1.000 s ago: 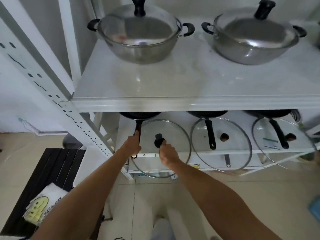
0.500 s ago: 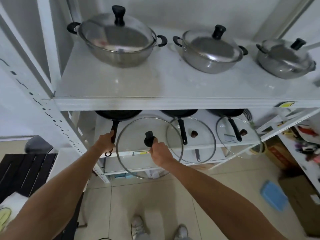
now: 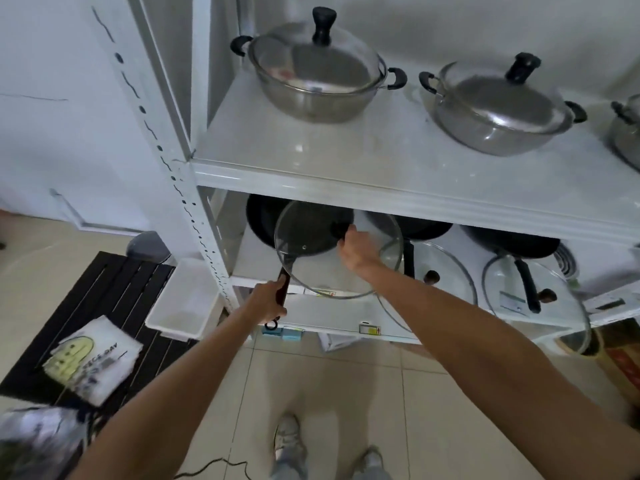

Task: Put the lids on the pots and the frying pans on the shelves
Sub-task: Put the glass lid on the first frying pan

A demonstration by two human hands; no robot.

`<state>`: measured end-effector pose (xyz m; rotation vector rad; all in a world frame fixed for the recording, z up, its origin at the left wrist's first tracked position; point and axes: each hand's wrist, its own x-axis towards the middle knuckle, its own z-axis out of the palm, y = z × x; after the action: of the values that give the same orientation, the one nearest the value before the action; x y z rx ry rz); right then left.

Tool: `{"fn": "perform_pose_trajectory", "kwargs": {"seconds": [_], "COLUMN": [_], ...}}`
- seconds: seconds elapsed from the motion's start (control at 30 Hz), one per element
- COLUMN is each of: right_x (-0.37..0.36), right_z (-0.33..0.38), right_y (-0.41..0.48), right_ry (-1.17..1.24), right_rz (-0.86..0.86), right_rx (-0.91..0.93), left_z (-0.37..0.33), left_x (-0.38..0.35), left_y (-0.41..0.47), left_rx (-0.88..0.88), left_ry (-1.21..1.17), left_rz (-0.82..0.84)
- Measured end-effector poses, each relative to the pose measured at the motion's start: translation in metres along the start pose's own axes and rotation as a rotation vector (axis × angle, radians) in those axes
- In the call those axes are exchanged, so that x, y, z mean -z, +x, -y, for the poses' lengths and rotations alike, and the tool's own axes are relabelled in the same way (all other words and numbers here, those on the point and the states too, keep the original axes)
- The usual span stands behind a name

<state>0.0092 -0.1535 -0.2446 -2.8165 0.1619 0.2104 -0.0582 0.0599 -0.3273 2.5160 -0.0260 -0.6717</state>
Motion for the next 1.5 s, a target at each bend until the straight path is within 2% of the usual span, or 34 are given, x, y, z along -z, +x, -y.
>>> {"fn": "perform_pose_trajectory", "kwargs": {"seconds": [0.27,0.5,0.7,1.1,1.5], "right_x": [-0.004,-0.014,-0.032,-0.068,-0.078], "right_z": [0.014,0.018,0.027,0.04,0.048], "right_y": [0.026,0.038,0.057,0.078,0.082], "right_ry": [0.072,0.098,0.15,0.179,0.237], "right_rz": [0.001,-0.056,-0.017,-0.037,-0.002], "right_rx": [0.053,0.026,0.005,0.04,-0.011], "left_z": [0.0,-0.005,0.002,-0.008,-0.007], "left_x": [-0.048,-0.062,-0.065,-0.08,-0.08], "left_y": [-0.046,-0.059,-0.053,-0.02,-0.013], "left_rx": [-0.007,0.025,-0.013,0.011,0.03], "left_ry": [-0.02,-0.055,-0.057,-0.237,-0.245], "left_rz": [0.002,-0.014,-0.048,-0.222,-0.193]}}
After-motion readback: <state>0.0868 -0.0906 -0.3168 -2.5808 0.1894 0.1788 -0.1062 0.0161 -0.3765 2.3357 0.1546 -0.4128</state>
